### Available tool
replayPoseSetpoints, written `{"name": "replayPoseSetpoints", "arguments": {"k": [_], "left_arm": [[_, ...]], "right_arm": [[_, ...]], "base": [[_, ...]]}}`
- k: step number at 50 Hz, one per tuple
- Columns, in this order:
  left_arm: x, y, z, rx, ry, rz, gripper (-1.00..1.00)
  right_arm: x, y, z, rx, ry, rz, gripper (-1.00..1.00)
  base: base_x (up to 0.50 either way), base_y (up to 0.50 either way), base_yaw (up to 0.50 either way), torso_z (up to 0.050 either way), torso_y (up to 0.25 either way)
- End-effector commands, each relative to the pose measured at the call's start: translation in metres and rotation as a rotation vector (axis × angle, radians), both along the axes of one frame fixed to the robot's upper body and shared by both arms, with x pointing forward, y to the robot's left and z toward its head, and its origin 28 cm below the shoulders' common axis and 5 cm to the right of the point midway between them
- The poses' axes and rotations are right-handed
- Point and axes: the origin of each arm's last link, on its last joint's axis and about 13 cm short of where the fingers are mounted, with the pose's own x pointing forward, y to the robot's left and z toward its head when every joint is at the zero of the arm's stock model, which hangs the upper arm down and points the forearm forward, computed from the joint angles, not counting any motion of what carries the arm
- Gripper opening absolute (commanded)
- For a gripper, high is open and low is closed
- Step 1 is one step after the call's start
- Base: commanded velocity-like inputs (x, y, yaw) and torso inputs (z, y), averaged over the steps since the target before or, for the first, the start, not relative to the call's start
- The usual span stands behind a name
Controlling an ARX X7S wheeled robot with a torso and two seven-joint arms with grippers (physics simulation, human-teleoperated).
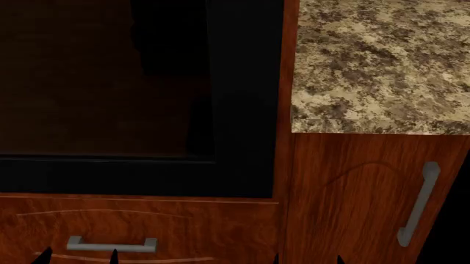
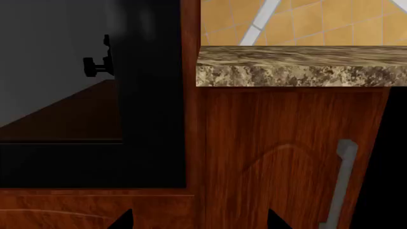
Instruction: Press the stop button on the microwave
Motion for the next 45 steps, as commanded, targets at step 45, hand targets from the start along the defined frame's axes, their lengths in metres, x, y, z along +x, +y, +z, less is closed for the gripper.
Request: {"name": "replayPoseSetpoints", "arguments": {"k": [45], "left_arm": [[-0.074, 0.102, -0.140, 0.235, 0.678, 0.315, 1.00]], "right_arm": [[0.017, 0.007, 0.231, -0.122, -0.465, -0.045, 1.00]], "base": [[0.00, 0.00, 0.00, 0.000, 0.000]]}}
